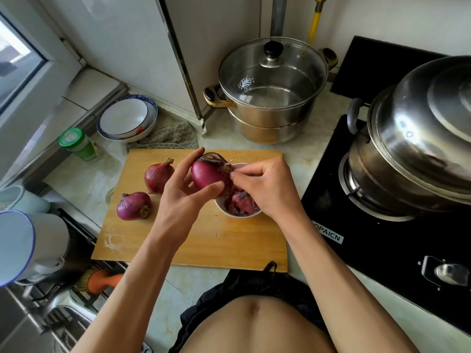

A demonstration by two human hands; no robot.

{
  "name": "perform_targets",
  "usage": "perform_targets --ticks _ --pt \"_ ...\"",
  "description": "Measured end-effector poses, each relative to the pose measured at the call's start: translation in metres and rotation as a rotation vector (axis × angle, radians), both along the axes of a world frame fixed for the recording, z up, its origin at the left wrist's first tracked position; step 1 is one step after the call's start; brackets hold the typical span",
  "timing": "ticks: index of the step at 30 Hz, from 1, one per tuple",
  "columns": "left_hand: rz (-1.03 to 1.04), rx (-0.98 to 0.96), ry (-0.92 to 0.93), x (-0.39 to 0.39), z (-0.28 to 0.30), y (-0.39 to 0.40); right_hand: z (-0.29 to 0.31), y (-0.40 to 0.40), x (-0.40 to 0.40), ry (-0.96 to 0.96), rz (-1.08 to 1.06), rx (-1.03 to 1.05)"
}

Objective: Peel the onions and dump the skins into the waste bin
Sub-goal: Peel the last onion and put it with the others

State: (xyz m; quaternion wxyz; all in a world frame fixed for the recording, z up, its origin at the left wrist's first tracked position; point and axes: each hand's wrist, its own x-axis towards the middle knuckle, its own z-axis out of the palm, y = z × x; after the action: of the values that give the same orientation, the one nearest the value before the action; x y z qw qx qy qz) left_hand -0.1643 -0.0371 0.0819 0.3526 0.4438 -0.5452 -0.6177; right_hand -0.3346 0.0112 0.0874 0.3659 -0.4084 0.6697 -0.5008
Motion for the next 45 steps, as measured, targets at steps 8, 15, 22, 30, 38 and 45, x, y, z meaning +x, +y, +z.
perform_targets --ticks 8,15,22,30,38,45 --pt "0.009 -0.047 -0.033 -0.006 0.005 0.004 0.001 0.0 0.005 -0.016 -0.056 -0.027" --pt "0.016 0.023 0.065 -0.003 0.003 0.001 0.007 0.003 0.001 -0.022 -0.044 -0.039" --pt "-0.007 0.012 0.044 -0.003 0.003 0.002 0.009 0.004 -0.004 0.056 -0.02 -0.017" --pt "-0.009 0.075 0.092 -0.007 0.0 0.002 -0.001 0.003 0.002 0.231 -0.059 -0.051" --pt "0.0 0.223 0.276 -0.011 -0.002 0.003 -0.007 0.001 -0.005 0.177 -0.069 -0.112" --pt "0.033 0.223 0.294 -0.009 0.0 -0.003 -0.004 0.005 -0.008 -0.013 0.008 -0.115"
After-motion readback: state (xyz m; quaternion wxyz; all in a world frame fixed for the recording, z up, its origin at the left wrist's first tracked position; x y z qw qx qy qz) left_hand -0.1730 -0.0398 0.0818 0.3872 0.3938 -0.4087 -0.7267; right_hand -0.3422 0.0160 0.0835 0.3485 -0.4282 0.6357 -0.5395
